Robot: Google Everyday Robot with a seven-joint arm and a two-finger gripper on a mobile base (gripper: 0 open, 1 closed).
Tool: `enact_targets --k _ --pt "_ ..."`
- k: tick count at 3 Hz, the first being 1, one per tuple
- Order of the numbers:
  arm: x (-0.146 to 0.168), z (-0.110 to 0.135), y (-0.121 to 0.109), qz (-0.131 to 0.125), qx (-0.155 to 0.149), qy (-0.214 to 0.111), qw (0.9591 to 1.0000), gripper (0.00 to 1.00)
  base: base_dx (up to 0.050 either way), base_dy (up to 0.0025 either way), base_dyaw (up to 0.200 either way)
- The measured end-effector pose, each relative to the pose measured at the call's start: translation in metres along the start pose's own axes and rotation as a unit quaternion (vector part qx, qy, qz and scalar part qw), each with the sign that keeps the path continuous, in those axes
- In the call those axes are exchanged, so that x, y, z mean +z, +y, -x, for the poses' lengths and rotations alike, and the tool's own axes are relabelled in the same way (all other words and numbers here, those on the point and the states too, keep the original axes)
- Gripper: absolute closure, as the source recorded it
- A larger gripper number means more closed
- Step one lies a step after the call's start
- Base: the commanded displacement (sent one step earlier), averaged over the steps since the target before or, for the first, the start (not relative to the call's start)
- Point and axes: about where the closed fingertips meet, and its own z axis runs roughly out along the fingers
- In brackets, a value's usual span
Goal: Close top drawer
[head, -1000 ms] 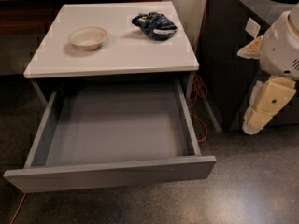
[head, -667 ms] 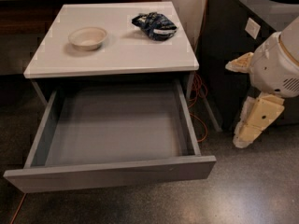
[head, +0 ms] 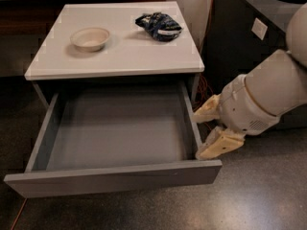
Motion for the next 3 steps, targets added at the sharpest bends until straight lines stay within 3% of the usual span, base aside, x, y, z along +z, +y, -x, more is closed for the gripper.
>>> enact_targets --k 1,2,3 --pt "0.05 0.01 0.017 0.021 -0.022 -0.007 0.9995 0.63 0.0 0.0 0.0" --pt "0.087 0.013 0.033 0.024 -0.034 0.004 0.9991 0.85 0.0 0.0 0.0" --pt "0.122 0.013 0.05 0.021 -0.044 0.023 0.9985 1.0 0.0 0.0 0.0"
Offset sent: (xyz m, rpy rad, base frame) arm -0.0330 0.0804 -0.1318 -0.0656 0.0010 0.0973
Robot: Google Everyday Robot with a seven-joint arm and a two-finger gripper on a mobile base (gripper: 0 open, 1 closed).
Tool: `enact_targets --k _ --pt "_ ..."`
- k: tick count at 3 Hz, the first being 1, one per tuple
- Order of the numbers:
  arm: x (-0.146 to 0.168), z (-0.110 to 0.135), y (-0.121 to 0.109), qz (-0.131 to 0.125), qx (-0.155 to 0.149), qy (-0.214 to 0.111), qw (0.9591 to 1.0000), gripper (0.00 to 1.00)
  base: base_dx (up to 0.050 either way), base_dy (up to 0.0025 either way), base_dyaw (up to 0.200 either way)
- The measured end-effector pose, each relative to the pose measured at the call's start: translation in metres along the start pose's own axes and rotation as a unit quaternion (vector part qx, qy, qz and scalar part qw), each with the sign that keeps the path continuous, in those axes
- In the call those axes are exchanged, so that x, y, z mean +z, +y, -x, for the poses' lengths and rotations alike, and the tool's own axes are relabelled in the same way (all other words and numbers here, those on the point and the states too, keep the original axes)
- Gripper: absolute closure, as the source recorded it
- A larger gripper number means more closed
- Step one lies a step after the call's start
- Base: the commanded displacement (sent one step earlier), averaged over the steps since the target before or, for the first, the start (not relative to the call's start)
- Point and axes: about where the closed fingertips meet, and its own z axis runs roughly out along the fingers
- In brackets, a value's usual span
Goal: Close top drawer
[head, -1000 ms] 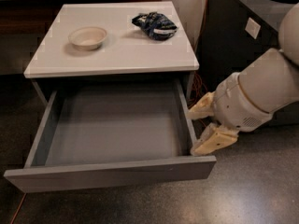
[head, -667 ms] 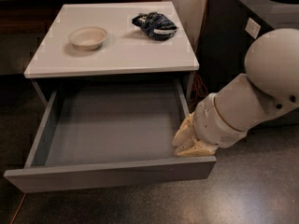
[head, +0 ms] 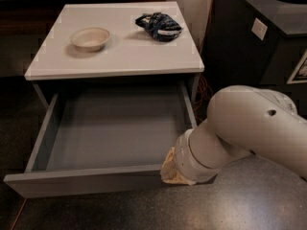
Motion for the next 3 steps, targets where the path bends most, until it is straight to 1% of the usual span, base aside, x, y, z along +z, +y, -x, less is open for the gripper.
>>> enact_targets --k 1,2,3 --pt "0.035 -0.001 0.01 0.002 -0.006 0.02 0.9998 1.0 0.0 0.0 0.0" --pt "0.065 -0.002 0.012 -0.004 -0.006 0.042 0.9991 1.0 0.0 0.0 0.0" --pt "0.091 -0.002 0.011 -0.008 0.003 0.056 0.9984 1.0 0.0 0.0 0.0"
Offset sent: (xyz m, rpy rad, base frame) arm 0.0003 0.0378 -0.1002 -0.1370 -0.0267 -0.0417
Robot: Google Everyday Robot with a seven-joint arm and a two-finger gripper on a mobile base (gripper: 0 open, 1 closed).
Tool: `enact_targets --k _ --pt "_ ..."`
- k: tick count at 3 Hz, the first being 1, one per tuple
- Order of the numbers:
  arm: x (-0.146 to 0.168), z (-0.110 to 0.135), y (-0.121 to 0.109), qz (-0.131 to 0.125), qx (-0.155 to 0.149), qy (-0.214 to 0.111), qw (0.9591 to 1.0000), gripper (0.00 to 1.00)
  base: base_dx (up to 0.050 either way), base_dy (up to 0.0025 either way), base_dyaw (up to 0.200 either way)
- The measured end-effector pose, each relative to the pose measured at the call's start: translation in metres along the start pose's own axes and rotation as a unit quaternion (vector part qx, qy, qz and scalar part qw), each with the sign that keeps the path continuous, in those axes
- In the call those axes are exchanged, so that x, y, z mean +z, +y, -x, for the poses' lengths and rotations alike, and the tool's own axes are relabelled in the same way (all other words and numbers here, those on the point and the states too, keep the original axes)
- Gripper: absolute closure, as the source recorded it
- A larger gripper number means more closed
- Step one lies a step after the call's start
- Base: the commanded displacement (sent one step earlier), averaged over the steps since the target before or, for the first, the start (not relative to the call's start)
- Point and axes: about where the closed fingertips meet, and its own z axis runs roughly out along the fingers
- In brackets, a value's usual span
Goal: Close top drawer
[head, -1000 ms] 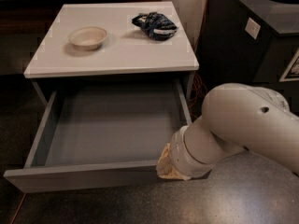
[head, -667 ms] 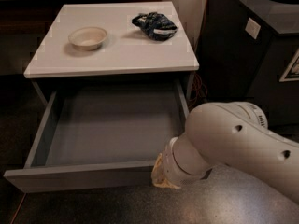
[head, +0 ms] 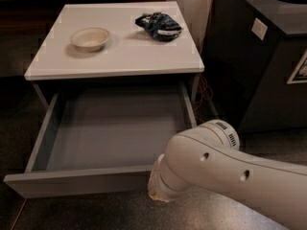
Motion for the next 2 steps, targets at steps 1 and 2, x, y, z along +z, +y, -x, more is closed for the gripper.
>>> enact_targets --k 1,2 --pt "0.0325 -0.002 -0.013 -0.011 0.028 0.021 0.9993 1.0 0.0 0.0 0.0" --pt "0.0325 -0.002 -0.013 -0.011 0.028 0.021 0.9993 1.0 0.0 0.0 0.0"
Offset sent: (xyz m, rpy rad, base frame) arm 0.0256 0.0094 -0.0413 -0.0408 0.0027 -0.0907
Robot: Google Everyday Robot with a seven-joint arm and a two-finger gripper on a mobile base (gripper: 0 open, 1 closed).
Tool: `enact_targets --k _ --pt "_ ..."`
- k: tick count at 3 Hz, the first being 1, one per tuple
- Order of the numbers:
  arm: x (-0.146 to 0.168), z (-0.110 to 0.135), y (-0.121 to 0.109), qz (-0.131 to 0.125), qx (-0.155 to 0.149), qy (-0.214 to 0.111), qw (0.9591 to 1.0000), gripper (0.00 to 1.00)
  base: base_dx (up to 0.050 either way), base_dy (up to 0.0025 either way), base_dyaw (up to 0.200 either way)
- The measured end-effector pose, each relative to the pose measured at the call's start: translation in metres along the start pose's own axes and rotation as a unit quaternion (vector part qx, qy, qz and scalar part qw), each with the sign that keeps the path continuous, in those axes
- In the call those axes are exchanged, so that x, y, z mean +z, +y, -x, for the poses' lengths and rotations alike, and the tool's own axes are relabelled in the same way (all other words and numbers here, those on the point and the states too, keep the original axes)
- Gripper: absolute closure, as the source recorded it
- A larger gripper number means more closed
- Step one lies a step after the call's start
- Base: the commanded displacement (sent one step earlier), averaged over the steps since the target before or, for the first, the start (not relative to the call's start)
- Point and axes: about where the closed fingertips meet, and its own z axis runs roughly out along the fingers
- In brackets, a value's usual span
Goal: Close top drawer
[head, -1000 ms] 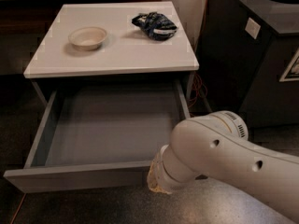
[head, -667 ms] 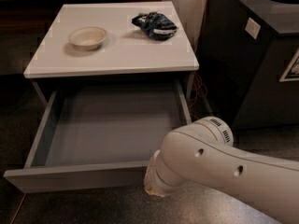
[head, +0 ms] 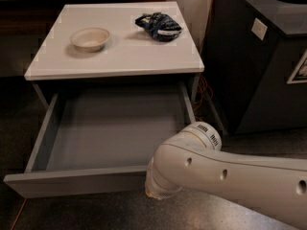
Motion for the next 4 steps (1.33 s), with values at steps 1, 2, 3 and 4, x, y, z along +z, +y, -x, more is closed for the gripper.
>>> enact_targets --k 1,2,3,4 --pt "0.008 -0.003 -0.005 -0.008 0.006 0.0 0.9999 1.0 0.0 0.0 0.0" --pt "0.017 -0.003 -0.02 -0.024 0.005 -0.009 0.9997 1.0 0.0 0.0 0.0" --pt "0.021 -0.001 -0.04 -0.043 0.002 -0.024 0.9988 1.0 0.0 0.0 0.0" --pt "0.024 0.002 -0.066 -0.062 -0.002 -0.039 0.9973 1.0 0.0 0.0 0.0"
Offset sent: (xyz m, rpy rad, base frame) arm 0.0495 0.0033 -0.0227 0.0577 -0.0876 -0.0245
